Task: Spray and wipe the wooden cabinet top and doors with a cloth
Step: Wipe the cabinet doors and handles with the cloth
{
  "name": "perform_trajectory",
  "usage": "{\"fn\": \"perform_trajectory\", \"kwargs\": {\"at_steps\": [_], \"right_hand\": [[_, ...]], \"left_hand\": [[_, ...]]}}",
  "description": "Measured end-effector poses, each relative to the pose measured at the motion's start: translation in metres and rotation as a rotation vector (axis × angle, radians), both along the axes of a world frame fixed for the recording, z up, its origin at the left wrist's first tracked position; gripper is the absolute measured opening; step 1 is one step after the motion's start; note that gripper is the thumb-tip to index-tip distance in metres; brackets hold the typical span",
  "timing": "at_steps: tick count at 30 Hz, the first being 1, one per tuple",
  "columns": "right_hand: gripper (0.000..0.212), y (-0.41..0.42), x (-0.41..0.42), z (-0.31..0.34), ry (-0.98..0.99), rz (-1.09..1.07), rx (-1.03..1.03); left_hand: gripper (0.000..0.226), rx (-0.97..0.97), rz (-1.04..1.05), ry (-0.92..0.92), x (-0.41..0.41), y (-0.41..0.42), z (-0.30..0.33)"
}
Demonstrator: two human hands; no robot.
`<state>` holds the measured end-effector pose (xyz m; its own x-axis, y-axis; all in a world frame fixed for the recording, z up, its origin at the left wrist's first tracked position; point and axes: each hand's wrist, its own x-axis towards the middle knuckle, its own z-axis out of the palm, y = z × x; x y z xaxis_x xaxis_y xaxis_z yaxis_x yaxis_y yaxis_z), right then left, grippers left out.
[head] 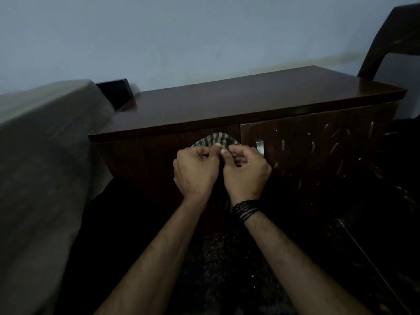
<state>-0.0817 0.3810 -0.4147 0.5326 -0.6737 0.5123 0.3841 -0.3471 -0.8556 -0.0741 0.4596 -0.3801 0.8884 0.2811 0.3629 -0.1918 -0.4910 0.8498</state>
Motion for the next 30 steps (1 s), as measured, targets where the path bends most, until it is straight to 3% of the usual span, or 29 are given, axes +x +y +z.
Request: {"fn": "perform_trajectory", "kwargs": {"at_steps": [6, 14, 19, 30], "right_hand": [[0.009, -0.004, 0.003, 0.007, 0.017, 0.009, -0.018], [0.005, 0.003, -0.005, -0.019, -0.073, 0.030, -0.043], [0.011, -0.004, -0.005, -0.040, -0.108, 0.150, 0.022], [0.007, -0.001, -0.004, -0.065, -0.042, 0.008, -0.119]], "left_hand": [[0.029, 0.003, 0.014, -0.022, -0.002, -0.001, 0.006], [0.031, -0.039, -0.168, -0.216, 0.000, 0.012, -0.035], [0.018, -0.074, -0.257, -0.270, 0.006, 0.017, -0.049], [0.019, 0.237, -0.167, -0.278, 0.000, 0.024, -0.069]]}}
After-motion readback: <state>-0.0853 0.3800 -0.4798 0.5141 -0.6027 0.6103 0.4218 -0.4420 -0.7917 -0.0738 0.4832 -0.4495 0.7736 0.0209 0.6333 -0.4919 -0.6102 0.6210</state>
